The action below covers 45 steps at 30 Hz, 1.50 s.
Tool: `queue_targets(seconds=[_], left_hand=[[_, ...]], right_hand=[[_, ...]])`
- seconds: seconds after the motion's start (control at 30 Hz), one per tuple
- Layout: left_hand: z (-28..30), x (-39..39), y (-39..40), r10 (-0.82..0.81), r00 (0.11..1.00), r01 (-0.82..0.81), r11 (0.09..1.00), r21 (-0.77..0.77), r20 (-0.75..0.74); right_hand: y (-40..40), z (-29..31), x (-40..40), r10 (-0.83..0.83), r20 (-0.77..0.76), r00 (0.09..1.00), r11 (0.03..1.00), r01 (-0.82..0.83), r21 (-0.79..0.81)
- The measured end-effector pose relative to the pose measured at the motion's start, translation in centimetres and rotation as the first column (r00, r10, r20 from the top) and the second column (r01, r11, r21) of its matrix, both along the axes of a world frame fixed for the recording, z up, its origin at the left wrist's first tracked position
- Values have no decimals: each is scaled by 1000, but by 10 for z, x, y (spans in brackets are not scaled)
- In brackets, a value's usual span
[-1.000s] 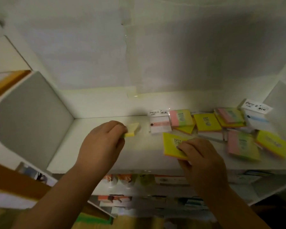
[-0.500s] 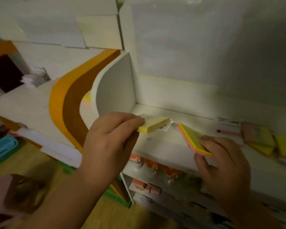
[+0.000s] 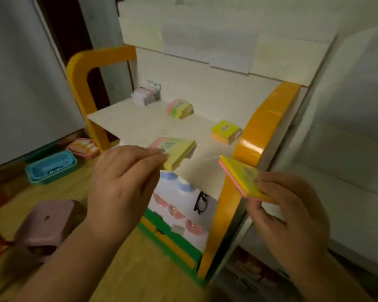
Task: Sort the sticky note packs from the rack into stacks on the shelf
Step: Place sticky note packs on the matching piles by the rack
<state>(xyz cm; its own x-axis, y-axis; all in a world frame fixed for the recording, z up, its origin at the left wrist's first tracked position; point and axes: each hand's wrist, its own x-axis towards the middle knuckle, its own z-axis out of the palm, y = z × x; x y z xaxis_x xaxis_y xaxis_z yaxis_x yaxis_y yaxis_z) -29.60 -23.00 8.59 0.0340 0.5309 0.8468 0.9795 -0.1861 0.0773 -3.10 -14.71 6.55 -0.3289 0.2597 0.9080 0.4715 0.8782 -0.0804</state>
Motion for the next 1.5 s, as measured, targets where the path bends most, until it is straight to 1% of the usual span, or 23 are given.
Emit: queue_targets(seconds=[0.07, 0.13, 0.37, 0.5, 0.6, 0.7, 0.93, 1.03, 1.1, 1.2, 1.3, 1.4, 1.5], left_hand=[[-9, -38, -10, 29, 1000, -30, 997, -73, -9], [-16, -68, -19, 52, 998, -54, 990, -132, -18], [-36, -133, -28, 77, 997, -71, 974, -217, 20], [-47, -158, -19, 107, 993, -93, 966, -242, 46], [-57, -178, -5, 123, 991, -103, 958, -267, 59], [-63, -198, 18, 120, 992, -103, 957, -270, 47], [-56, -250, 95, 52, 998, -61, 950, -307, -38], [-51, -272, 127, 46, 998, -60, 943, -326, -51], [-47, -281, 150, 27, 997, -48, 946, -322, -69], [-41, -282, 184, -15, 996, -10, 956, -292, -85], [-38, -277, 217, -101, 991, 75, 962, -261, -91], [-42, -271, 254, -172, 980, 140, 954, -265, -101], [-45, -262, 293, -239, 964, 202, 944, -262, -114]], right_hand=[[1, -6, -41, 24, -18, 1000, 1000, -24, 4], [2, -13, -73, 53, 18, 998, 998, -53, -16], [15, -20, -143, -13, 68, 998, 997, 18, -74], [30, -28, -172, 5, 51, 999, 980, 6, -200], [47, -35, -192, -40, 41, 998, 957, 51, -287], [67, -39, -213, -45, 3, 999, 940, 43, -338], [143, -59, -273, -55, -132, 990, 950, 11, -311], [171, -62, -292, -23, -153, 988, 953, -25, -303], [187, -62, -301, -18, -135, 991, 952, -25, -306], [203, -63, -302, -83, -104, 991, 943, 44, -330], [210, -64, -293, -162, -82, 983, 931, 124, -344], [215, -68, -278, -255, -66, 965, 910, 216, -353], [215, -71, -262, -324, -77, 943, 881, 271, -388]])
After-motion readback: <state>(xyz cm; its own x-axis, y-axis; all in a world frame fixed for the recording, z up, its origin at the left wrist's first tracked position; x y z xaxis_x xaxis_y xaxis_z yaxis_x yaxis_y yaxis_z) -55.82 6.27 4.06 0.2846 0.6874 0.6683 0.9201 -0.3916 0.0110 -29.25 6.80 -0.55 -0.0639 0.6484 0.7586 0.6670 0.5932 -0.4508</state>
